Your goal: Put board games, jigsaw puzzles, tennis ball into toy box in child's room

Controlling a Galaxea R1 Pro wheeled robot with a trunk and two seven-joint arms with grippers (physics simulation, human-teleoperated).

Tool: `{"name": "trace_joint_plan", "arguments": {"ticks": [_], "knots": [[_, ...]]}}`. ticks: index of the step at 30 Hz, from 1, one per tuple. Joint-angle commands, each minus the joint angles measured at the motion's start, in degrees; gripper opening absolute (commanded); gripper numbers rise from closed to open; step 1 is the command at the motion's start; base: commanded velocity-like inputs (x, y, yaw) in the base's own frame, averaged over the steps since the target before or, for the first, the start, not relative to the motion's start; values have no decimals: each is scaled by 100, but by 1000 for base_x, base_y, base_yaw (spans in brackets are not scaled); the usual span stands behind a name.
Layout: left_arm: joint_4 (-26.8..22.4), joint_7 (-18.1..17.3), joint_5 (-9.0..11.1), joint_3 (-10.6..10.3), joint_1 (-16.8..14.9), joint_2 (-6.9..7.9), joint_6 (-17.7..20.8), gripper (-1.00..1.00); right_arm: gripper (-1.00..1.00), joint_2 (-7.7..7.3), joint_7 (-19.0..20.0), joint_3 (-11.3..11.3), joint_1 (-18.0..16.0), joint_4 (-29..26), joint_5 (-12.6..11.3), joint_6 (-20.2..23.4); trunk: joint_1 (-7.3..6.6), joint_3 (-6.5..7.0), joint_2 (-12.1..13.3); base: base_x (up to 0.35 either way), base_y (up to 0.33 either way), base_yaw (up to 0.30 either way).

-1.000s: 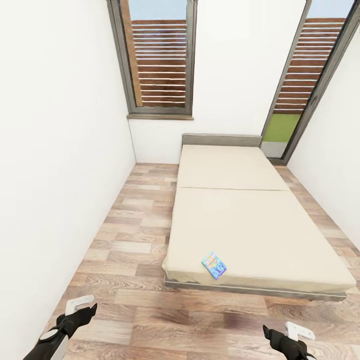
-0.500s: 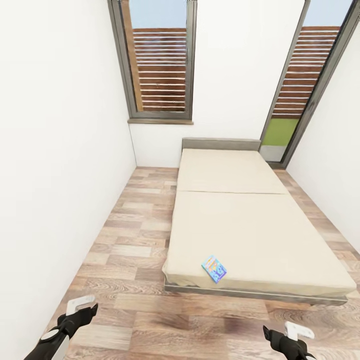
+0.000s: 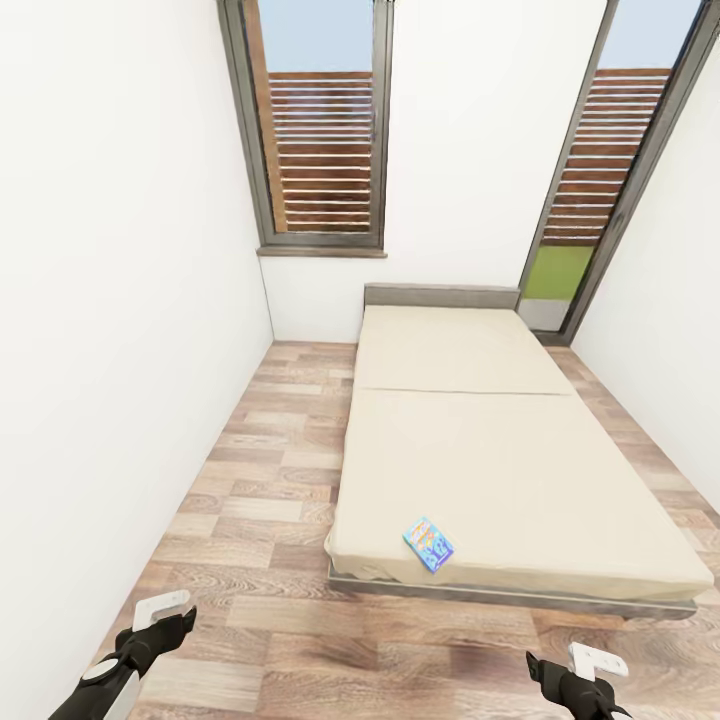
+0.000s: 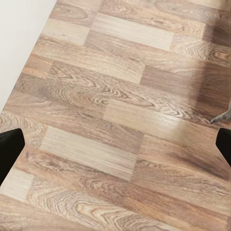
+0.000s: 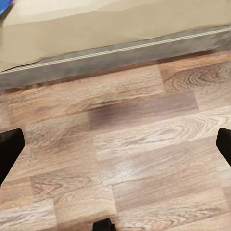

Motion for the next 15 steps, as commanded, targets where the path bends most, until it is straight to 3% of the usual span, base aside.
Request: {"name": "trace_joint_plan", "arguments": {"ticks": [1, 15], "knots": [[5, -49, 26, 34, -7, -3, -9, 100, 100, -1, -5, 3, -2, -6, -50, 8, 3, -1, -10, 0, 0, 0], [5, -49, 27, 34, -8, -3, -9, 100, 100, 1, -5, 3, -2, -6, -49, 8, 3, 133, -10, 0, 0, 0]]}}
